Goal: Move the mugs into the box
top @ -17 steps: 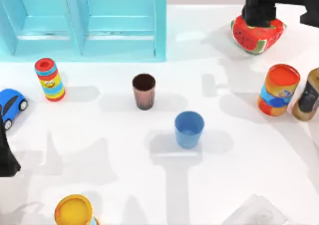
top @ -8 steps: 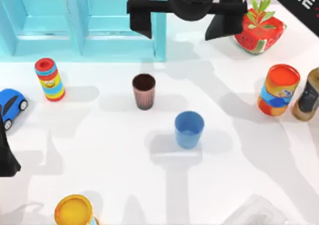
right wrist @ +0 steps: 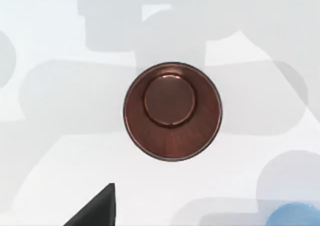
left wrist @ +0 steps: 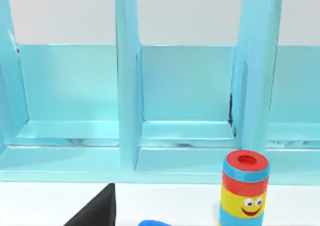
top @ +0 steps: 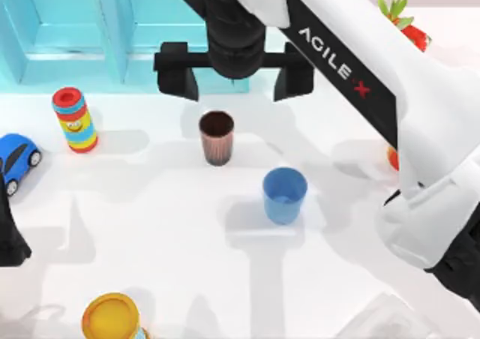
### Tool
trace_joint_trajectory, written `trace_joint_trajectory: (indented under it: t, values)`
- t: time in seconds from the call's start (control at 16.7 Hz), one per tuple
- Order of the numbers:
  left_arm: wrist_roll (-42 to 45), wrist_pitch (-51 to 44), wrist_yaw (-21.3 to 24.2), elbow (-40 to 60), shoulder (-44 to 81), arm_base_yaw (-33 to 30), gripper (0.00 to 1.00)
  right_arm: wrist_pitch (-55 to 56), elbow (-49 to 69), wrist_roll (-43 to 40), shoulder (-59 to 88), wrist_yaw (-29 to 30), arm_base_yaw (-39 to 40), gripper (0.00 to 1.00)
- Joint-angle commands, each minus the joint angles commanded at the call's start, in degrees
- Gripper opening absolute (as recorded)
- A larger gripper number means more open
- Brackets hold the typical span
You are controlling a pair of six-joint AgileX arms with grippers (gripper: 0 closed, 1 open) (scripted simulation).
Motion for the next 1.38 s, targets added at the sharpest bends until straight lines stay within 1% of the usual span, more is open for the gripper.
trace_joint_trajectory:
  t: [0.12,0.6,1.08,1.38]
  values:
    - [0.0,0.0,0.0,0.0,0.0,0.0,1.00,-0.9,2.3,0.5,1.8,0.4,0.3,1.00]
    - [0.0,0.0,0.0,0.0,0.0,0.0,1.00,-0.8,3.3,0.3,2.9,0.4,-0.1,1.00]
    - [0.0,0.0,0.0,0.0,0.0,0.0,1.00,-0.1,21.0,-1.4,21.0,0.3,-1.7,1.00]
    - [0.0,0.0,0.0,0.0,0.0,0.0,1.00,0.0,22.8,-1.6,22.8,0.3,-1.9,1.00]
